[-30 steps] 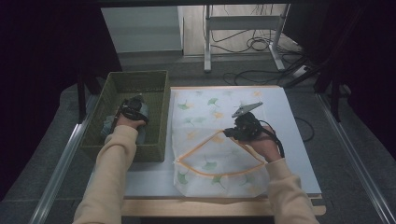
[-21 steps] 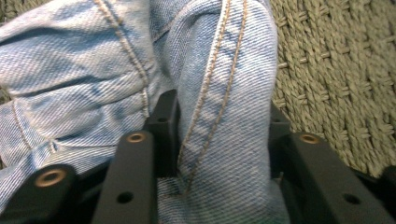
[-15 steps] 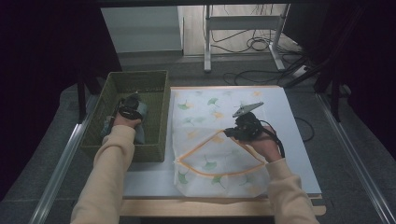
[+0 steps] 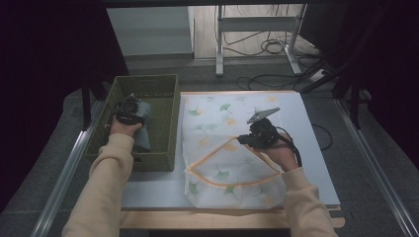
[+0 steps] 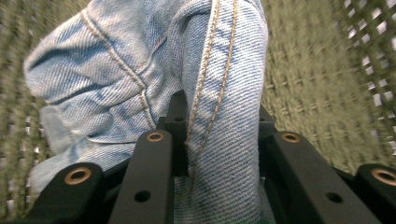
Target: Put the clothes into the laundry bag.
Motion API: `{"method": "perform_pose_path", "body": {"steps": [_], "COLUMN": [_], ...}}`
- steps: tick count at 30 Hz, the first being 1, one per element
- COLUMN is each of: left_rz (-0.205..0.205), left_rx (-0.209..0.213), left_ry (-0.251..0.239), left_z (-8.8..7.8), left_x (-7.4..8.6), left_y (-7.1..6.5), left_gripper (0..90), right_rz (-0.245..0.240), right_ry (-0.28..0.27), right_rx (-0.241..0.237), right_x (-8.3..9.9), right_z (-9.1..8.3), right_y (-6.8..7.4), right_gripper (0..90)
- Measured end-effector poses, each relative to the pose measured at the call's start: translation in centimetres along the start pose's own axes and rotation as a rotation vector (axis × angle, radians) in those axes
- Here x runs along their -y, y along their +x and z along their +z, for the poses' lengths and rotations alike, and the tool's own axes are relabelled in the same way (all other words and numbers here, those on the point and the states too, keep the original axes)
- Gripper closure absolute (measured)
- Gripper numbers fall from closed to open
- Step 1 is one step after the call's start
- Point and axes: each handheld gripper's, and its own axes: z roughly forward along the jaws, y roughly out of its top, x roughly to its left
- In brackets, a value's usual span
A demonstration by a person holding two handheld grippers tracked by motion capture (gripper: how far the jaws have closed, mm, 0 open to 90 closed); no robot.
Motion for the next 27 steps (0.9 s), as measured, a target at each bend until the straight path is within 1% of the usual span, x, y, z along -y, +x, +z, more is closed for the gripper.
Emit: {"method": "perform_pose_path", "body": {"steps": [2,3,4,5,6,7,8,9,10,11,13,14,15,18,19,20,21,22,24,25,26,27], "left_rz": [-0.010,-0.010,-0.014,-0.021,-0.026,-0.026,-0.034,-0.034,-0.035,-0.035,-0.033,-0.034,-0.042,-0.034,-0.034,-0.034,-0.034,-0.036,-0.035,-0.035,-0.035,-0.035], "left_rx": [0.014,0.014,0.025,0.035,0.044,0.044,0.063,0.063,0.080,0.080,0.094,0.117,0.128,0.140,0.140,0.145,0.145,0.153,0.170,0.170,0.194,0.194], "left_ry": [-0.046,-0.046,-0.078,-0.096,-0.110,-0.110,-0.140,-0.140,-0.162,-0.162,-0.187,-0.215,-0.229,-0.260,-0.260,-0.280,-0.280,-0.299,-0.325,-0.325,-0.344,-0.344], "left_z": [-1.1,-1.1,-1.8,-2.1,-2.4,-2.4,-2.9,-2.9,-3.4,-3.4,-3.8,-4.2,-4.4,-5.1,-5.1,-5.6,-5.6,-6.2,-6.7,-6.7,-7.4,-7.4], "left_x": [0.1,0.1,0.2,0.2,0.2,0.2,0.3,0.3,0.3,0.3,0.4,0.5,0.5,0.5,0.5,0.5,0.5,0.5,0.6,0.6,0.7,0.7], "left_y": [0.5,0.5,0.7,0.8,0.8,0.8,0.7,0.7,0.7,0.7,0.5,0.5,0.4,0.5,0.5,0.5,0.5,0.6,0.7,0.7,0.8,0.8], "left_gripper": [70.1,70.1,70.2,70.2,70.2,70.2,70.2,70.2,70.2,70.2,70.2,70.2,70.2,70.2,70.2,70.2,70.2,70.2,70.2,70.2,70.2,70.2], "right_rz": [-0.001,-0.002,-0.001,-0.002,-0.003,-0.003,-0.003,-0.003,-0.002,-0.002,-0.002,-0.001,-0.001,-0.004,-0.004,-0.003,-0.003,-0.003,-0.004,-0.004,-0.003,-0.003], "right_ry": [-0.002,-0.001,-0.001,-0.001,-0.003,-0.003,-0.003,-0.003,-0.002,-0.002,-0.003,-0.002,-0.002,-0.003,-0.003,-0.003,-0.003,-0.002,-0.004,-0.004,-0.004,-0.004], "right_rx": [0.001,0.002,0.002,0.003,0.002,0.002,0.002,0.002,0.004,0.004,0.004,0.004,0.004,0.005,0.005,0.006,0.006,0.007,0.008,0.008,0.007,0.007], "right_x": [0.0,0.0,0.0,0.0,0.0,0.0,0.0,0.0,0.0,0.0,0.0,0.0,0.0,0.0,0.0,0.0,0.0,0.0,0.0,0.0,0.0,0.0], "right_z": [-0.1,-0.1,-0.1,-0.1,0.0,0.0,0.0,0.0,0.0,0.0,0.0,0.0,0.0,0.0,0.0,0.0,0.0,-0.1,-0.1,-0.1,-0.1,-0.1], "right_y": [0.0,0.0,0.0,0.0,0.0,0.0,0.0,0.0,0.0,0.0,0.0,0.0,0.0,0.0,0.0,0.0,0.0,0.0,0.0,0.0,0.0,0.0], "right_gripper": [88.3,88.3,88.3,88.4,88.4,88.4,88.4,88.4,88.4,88.4,88.3,88.4,88.4,88.4,88.4,88.4,88.4,88.4,88.4,88.4,88.4,88.4]}}
